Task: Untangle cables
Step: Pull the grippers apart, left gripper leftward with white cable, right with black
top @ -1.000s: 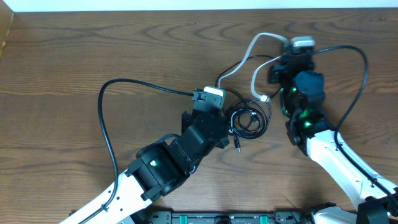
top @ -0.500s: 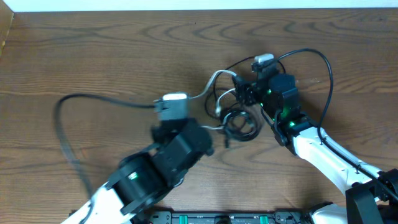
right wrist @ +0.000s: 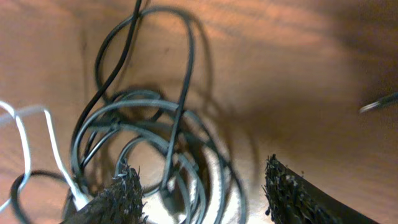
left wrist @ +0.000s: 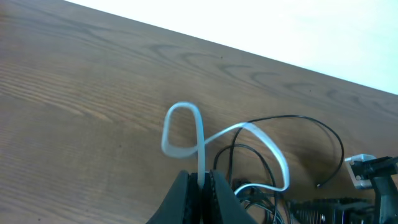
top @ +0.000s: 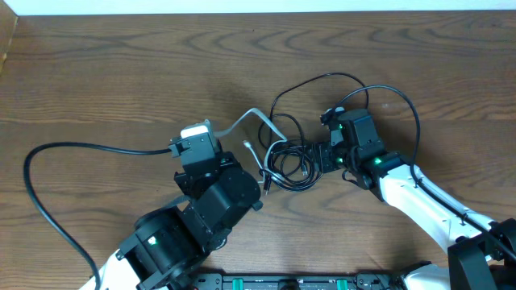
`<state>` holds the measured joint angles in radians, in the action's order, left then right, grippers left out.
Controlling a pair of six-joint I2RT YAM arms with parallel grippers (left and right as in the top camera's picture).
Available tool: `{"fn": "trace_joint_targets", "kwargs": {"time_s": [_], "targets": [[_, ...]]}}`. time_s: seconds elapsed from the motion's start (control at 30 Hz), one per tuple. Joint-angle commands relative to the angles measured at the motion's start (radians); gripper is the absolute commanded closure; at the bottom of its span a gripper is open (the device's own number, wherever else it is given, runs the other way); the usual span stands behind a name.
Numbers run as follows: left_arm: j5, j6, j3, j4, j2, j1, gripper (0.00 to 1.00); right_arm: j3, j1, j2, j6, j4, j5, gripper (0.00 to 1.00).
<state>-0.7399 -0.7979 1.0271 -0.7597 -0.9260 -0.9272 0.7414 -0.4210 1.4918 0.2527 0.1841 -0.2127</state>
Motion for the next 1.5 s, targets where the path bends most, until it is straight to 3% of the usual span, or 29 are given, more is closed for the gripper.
{"fn": "trace_joint_targets", "kwargs": {"time_s": [0.0,0.13,0.37,0.63,0.9,0.97,1.1,1.3,1.47], "targets": [[-0.047,-0.016,0.002,-0.003,-0.005,0.002,0.93,-0.012,-0.019,0.001,0.016,0.011,-0.045,0.34],[-0.145,0.006,0.003,-0.002,0.015,0.002,0.92,-0.016,-0.020,0.001,0.016,0.011,-0.031,0.20],[-0.285,0.083,0.004,-0.003,0.135,0.002,0.92,-0.017,-0.021,0.002,0.016,0.011,0.000,0.19],[-0.301,0.082,0.004,-0.023,0.176,0.002,0.92,-0.017,-0.048,0.068,0.017,-0.017,0.000,0.41],[-0.301,0.082,0.004,-0.056,0.175,0.002,0.92,-0.017,-0.102,0.193,0.017,-0.081,0.093,0.41],[-0.300,0.082,0.004,-0.069,0.175,0.002,0.92,-0.017,-0.105,0.219,0.026,-0.084,0.150,0.50],[-0.297,0.079,0.004,-0.094,0.175,0.002,0.92,-0.017,-0.102,0.243,0.067,-0.081,0.263,0.96],[-0.232,0.079,0.002,-0.137,0.169,0.002,0.92,-0.005,-0.050,0.232,0.178,0.002,0.499,0.99],[-0.222,0.078,0.001,-0.202,0.127,0.002,0.93,0.030,0.085,0.196,0.181,0.122,0.521,0.99]]}}
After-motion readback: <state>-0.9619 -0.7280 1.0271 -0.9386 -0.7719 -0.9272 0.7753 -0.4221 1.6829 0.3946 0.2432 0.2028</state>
